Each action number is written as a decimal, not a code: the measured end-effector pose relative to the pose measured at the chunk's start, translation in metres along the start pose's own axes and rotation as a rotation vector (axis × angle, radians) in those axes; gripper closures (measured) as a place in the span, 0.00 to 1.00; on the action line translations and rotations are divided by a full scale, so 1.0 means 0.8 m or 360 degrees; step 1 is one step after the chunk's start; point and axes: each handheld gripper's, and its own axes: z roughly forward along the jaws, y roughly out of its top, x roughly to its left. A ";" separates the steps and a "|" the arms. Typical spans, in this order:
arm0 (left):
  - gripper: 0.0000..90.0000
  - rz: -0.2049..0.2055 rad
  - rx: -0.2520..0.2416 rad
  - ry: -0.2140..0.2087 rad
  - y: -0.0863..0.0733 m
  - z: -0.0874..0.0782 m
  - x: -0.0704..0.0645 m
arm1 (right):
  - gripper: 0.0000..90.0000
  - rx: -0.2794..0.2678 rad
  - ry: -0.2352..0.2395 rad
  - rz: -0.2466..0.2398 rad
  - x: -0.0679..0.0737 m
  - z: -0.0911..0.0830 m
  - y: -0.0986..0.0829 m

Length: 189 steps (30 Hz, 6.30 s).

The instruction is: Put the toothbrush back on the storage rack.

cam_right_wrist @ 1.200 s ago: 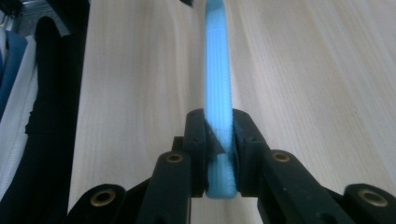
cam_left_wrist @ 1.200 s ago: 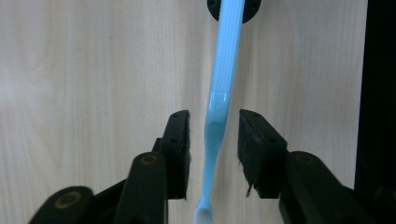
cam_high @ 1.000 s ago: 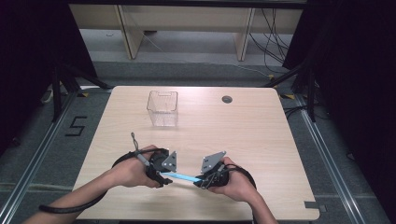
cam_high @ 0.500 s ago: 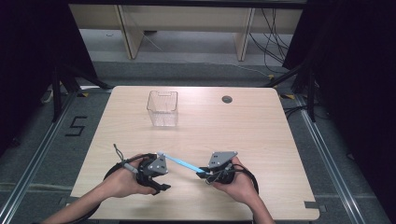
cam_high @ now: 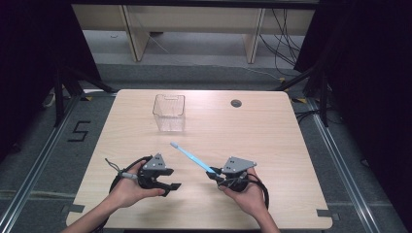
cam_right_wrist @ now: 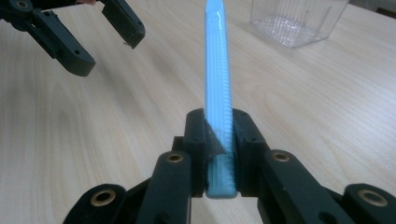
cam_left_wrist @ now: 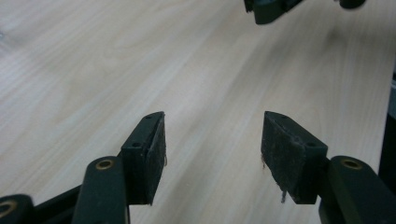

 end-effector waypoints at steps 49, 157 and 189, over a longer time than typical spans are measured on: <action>0.38 -0.0243 -0.0458 -0.0027 0.038 0.025 0.011 | 0.88 -0.0094 -0.0037 0.0020 0.011 0.015 0.014; 0.92 -0.0122 -0.0651 0.0313 0.047 -0.048 0.061 | 0.59 -0.0107 -0.0199 0.0150 0.016 -0.001 -0.022; 0.92 -0.0116 -0.0669 0.0451 0.055 -0.054 0.092 | 0.58 -0.0121 -0.0202 0.0169 0.019 0.000 -0.027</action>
